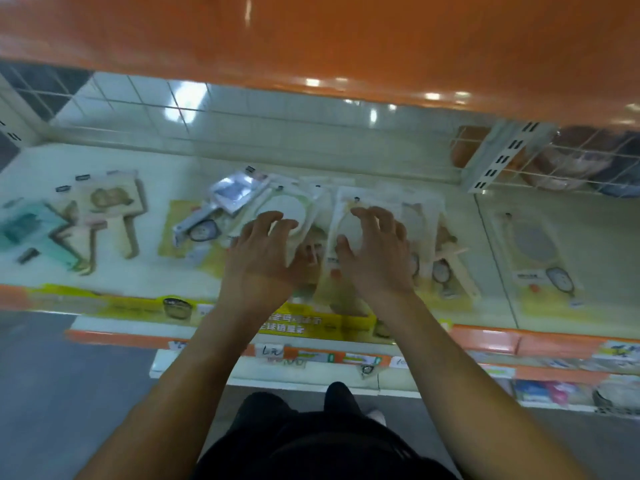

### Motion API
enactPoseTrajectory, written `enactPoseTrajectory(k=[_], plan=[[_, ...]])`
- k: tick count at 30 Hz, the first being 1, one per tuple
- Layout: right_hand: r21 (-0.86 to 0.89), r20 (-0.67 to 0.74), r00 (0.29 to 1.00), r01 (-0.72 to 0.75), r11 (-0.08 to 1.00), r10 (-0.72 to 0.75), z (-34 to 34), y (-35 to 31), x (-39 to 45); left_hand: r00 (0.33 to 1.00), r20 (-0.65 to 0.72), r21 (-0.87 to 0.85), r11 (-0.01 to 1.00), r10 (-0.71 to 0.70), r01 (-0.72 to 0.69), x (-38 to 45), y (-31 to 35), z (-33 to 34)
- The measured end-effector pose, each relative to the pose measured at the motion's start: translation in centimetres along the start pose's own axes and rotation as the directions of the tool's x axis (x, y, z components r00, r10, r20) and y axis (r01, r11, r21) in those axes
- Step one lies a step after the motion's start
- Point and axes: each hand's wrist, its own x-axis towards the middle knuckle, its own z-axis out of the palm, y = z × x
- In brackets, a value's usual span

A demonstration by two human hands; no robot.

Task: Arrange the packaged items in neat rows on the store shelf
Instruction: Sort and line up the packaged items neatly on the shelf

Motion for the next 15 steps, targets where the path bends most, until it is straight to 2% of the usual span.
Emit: enactPoseTrajectory(k=[7,15], plan=[[-0.012,0.041,0.998,-0.039,0.999,0.04,3.7,-6.1,-0.6,0.998,0.065,-0.037,0.999,-0.011,0.013,-0.1,-6.1,-2.3],[-0.071,0.105,0.994,-0.004,0.997,0.011,6.3,-10.1,-0.8,0.999,0.027,-0.043,0.999,-0.027,0.028,-1.1,-9.0,-3.5]])
